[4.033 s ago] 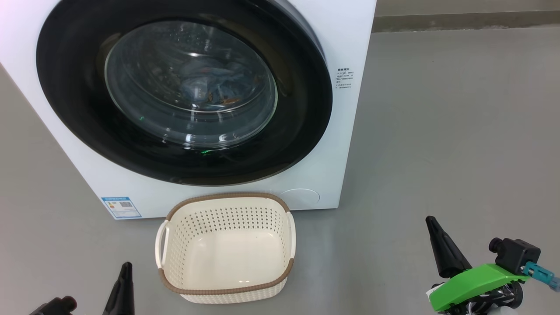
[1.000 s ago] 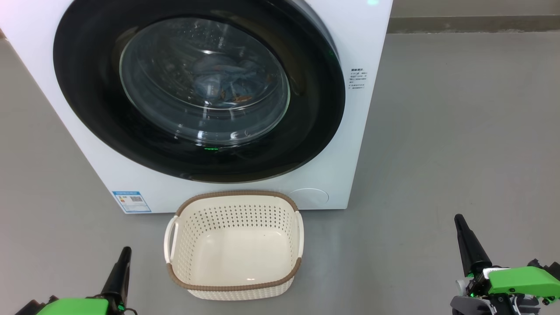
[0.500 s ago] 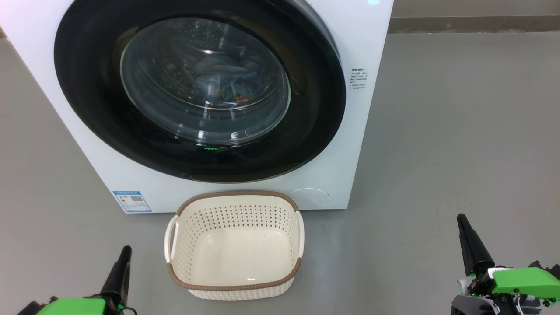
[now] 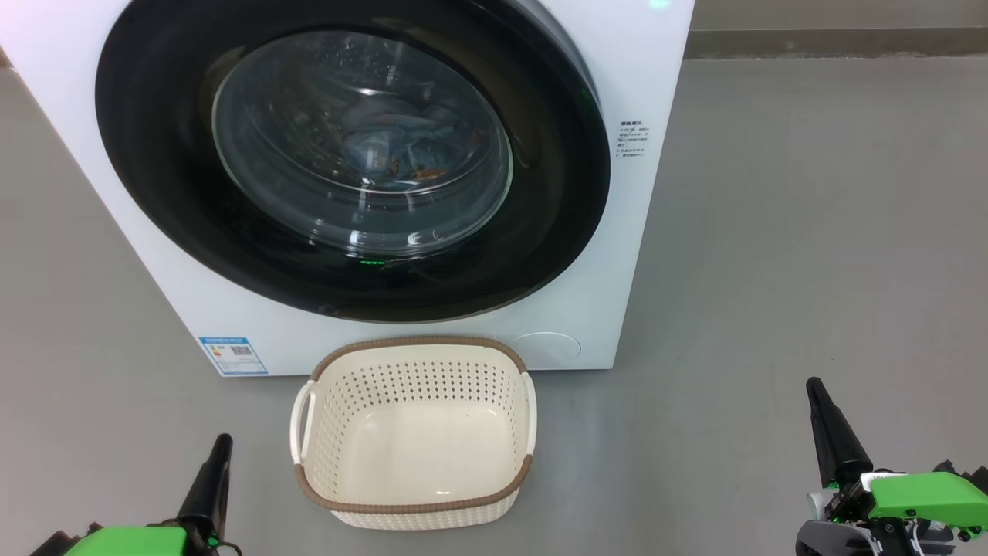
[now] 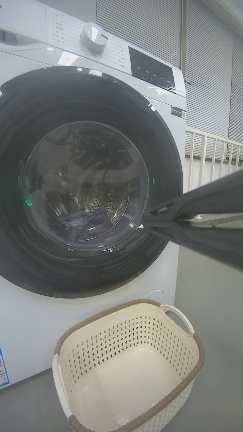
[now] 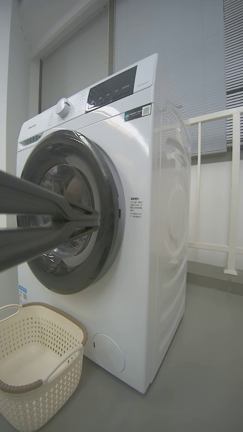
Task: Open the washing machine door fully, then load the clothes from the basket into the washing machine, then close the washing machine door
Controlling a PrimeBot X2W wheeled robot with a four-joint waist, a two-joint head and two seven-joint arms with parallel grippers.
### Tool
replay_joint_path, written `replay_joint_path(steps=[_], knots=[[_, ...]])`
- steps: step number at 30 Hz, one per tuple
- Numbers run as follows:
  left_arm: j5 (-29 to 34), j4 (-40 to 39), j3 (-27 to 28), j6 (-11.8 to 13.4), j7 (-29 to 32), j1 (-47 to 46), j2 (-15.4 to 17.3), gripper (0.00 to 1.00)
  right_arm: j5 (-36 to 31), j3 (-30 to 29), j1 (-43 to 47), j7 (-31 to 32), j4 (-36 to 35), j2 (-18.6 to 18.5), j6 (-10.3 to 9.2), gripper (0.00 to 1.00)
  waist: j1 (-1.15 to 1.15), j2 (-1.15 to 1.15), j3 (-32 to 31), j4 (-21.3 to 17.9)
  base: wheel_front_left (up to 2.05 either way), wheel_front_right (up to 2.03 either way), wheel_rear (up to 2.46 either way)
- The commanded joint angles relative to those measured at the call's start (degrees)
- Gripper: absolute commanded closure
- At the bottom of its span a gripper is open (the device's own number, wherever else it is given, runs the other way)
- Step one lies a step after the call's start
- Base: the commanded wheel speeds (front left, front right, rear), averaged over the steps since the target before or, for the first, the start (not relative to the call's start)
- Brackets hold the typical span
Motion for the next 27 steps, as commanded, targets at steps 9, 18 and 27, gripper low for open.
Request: replay_joint_path(steps=[9,18,27], knots=[[-0.46,-0.97,2.01,-0.11,0.17,-2.76,0.75,1.0,0.18,1.27,-0.74,0.37,-1.71,-0.1,0.09,1.0,0.0,0.0,0.0,0.0,0.0,0.0,0.0],[-0.46,-0.97,2.01,-0.11,0.17,-2.76,0.74,1.0,0.17,1.26,-0.74,0.38,-1.71,-0.09,0.09,1.0,0.0,0.0,0.0,0.0,0.0,0.0,0.0],[-0.46,-0.96,2.01,-0.12,0.17,-2.76,0.74,1.0,0.16,1.25,-0.74,0.39,-1.71,-0.08,0.09,1.0,0.0,0.0,0.0,0.0,0.0,0.0,0.0]])
